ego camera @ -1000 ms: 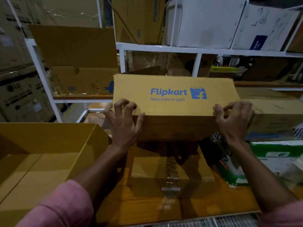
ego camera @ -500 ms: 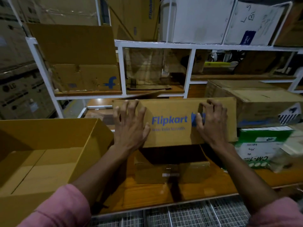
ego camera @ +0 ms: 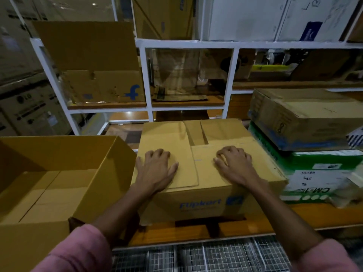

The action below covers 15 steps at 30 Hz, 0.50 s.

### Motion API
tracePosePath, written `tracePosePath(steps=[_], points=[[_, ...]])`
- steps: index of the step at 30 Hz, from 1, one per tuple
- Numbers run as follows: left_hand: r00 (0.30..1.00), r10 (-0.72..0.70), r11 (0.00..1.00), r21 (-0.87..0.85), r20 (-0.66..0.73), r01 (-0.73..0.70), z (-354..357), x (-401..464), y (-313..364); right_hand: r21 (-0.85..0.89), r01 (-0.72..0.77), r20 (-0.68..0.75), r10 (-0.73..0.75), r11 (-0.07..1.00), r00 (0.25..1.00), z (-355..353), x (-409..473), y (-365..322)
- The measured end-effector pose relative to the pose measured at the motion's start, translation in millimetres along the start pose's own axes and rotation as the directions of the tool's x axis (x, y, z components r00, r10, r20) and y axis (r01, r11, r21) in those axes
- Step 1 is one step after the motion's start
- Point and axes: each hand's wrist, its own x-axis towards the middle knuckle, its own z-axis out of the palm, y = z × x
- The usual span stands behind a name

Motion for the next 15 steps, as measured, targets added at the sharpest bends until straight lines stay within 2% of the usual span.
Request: tracePosePath(steps=[4,10,15], points=[[0.994,-0.106,0.994,0.039,0.007,0.105,5.4,3.6,3.1,-0.046,-0.098,0.074,0.101,0.994,0.992,-6.8,14.9,24.7],[0.950,-0.279,0.960,0.010,0.137,0.280,7.3,16.8,-8.3,-0.071,-0.210,0.253,0.221,0.975,0.942,-17.6,43.5,56.7],[0.938,-0.303,0.952,0.013,0.167,0.305,4.6,26.6,-12.1,-0.094,-0.171,0.270,0.190,0.981,0.944,-8.4,66.6,86.6]])
